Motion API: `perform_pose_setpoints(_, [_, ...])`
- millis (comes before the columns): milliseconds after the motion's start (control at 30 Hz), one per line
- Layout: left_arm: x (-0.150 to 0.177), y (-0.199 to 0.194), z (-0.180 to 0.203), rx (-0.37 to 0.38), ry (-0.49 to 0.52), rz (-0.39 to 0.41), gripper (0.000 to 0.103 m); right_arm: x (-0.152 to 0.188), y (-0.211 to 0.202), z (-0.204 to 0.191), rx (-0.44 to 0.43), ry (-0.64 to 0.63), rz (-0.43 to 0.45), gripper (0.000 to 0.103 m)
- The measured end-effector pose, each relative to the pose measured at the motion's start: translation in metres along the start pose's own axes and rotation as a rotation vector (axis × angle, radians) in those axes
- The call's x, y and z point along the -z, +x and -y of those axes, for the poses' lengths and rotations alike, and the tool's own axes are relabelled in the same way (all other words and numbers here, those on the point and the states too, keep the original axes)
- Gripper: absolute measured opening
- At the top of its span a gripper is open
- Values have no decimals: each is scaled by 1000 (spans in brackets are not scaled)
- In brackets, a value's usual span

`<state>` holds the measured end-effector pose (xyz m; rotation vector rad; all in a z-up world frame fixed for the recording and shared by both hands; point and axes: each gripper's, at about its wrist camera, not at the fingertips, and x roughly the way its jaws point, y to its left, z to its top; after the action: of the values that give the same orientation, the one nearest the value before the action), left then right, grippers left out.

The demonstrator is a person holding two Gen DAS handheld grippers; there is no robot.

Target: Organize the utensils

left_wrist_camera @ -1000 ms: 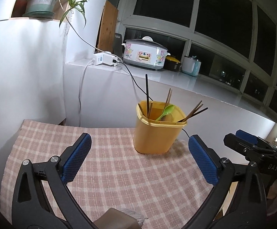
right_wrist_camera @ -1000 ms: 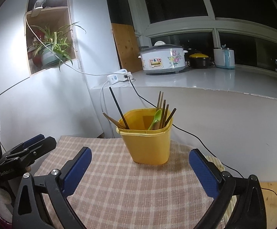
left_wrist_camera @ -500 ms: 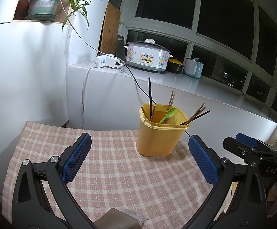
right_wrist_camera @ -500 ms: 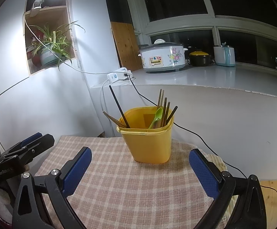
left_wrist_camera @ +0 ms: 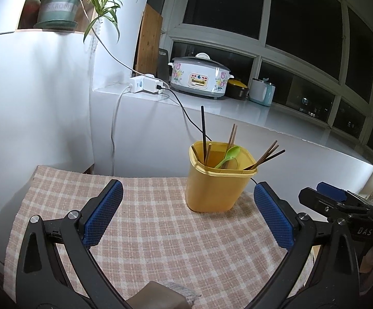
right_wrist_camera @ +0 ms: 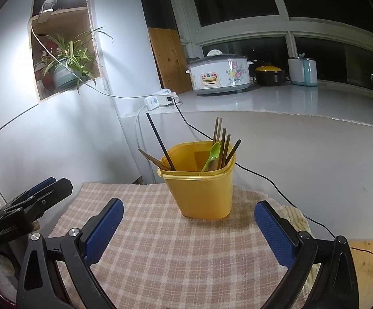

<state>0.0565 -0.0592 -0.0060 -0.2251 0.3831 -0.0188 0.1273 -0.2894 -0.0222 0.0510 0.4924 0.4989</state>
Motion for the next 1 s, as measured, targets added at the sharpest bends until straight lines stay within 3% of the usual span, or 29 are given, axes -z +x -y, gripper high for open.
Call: perform_pose_setpoints(1000, [-3, -4, 2, -9, 1, 11, 103, 4, 2, -1, -1, 12, -16, 103])
